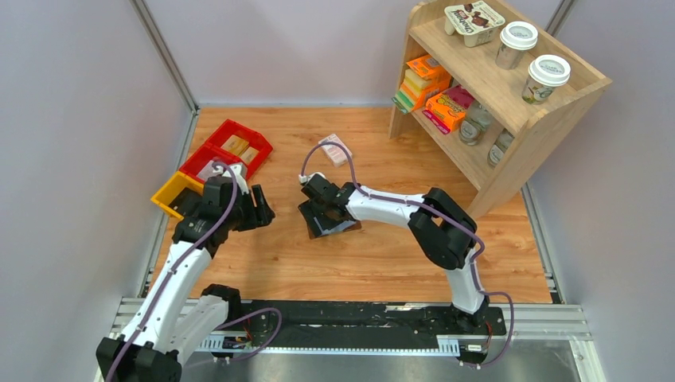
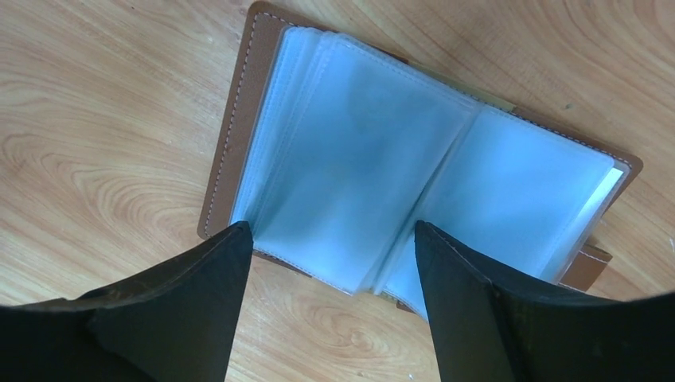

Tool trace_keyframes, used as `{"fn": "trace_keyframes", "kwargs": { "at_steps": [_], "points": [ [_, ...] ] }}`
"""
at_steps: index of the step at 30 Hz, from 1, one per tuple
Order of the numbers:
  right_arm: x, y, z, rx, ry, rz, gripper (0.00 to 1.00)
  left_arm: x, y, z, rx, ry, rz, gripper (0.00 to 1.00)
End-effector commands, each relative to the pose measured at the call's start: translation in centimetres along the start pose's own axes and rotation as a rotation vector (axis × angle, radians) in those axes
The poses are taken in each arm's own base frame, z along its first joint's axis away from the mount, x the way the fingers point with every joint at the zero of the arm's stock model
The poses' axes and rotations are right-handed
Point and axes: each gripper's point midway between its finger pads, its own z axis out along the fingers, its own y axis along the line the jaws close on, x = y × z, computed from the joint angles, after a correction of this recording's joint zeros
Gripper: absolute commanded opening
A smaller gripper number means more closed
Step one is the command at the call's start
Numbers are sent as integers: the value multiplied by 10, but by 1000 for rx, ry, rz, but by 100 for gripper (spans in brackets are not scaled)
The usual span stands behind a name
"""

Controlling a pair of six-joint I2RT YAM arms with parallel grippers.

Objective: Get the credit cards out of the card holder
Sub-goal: Remove the credit card from the card holder.

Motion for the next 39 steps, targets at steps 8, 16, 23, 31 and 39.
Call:
{"fn": "trace_keyframes", "kwargs": {
  "at_steps": [8,16,23,31,39],
  "points": [
    [23,2,1,-148,1,25,56,-7,-37,26,167,59,-61,69],
    [29,-12,3,-206,-10,91,30,-4,-56,54,223,136,-81,69],
    [33,-20,6,-325,-17,198,17,2,-80,91,265,201,-100,62],
    [33,-17,9,-451,-13,257,14,13,-115,138,302,306,-42,39],
    [29,-15,8,-480,-20,260,14,38,-110,184,239,392,-46,25]
  ]
}}
